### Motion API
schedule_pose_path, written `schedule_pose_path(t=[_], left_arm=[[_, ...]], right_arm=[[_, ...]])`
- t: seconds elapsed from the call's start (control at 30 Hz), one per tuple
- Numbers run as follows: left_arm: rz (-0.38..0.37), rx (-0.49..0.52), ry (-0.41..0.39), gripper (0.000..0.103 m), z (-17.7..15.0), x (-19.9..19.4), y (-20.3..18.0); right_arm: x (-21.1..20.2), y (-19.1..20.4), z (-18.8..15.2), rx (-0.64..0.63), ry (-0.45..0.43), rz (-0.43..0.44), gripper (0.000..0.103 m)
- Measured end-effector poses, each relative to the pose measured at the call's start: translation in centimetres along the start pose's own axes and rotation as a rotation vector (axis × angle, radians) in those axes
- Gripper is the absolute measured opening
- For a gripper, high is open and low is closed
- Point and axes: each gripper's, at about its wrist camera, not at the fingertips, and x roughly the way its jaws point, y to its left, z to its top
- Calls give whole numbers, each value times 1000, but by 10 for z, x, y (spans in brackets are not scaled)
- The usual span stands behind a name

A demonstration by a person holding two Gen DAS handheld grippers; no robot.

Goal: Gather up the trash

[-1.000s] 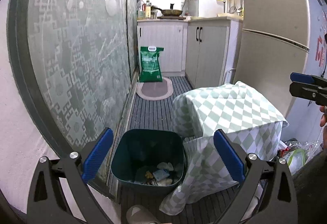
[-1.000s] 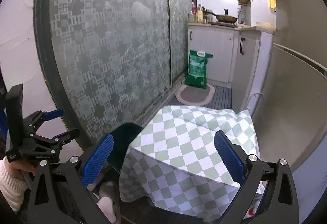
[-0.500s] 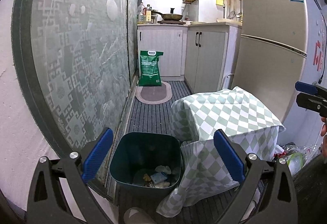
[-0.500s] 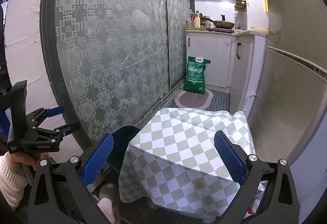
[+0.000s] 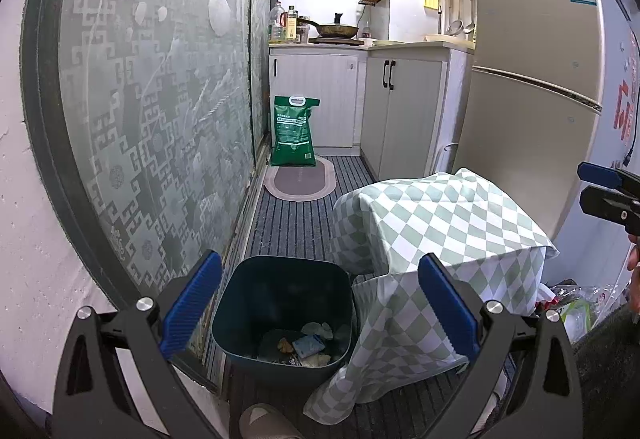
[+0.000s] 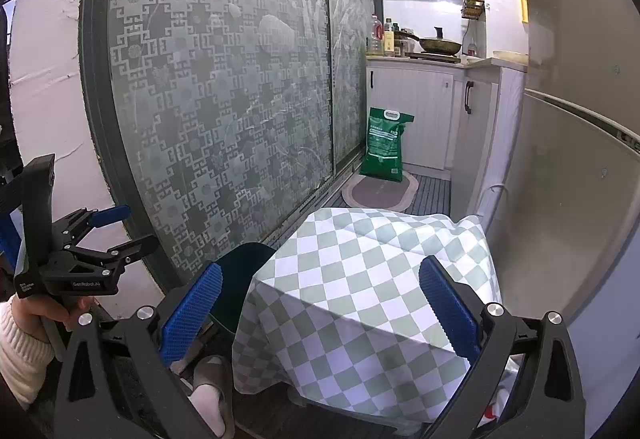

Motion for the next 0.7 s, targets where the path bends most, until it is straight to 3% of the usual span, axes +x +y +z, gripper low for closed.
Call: schedule_pose_path(t=[0.7], left_arm=[[-1,1,0,100,0,0,0]], right_arm=[[1,1,0,-5,6,-2,100]])
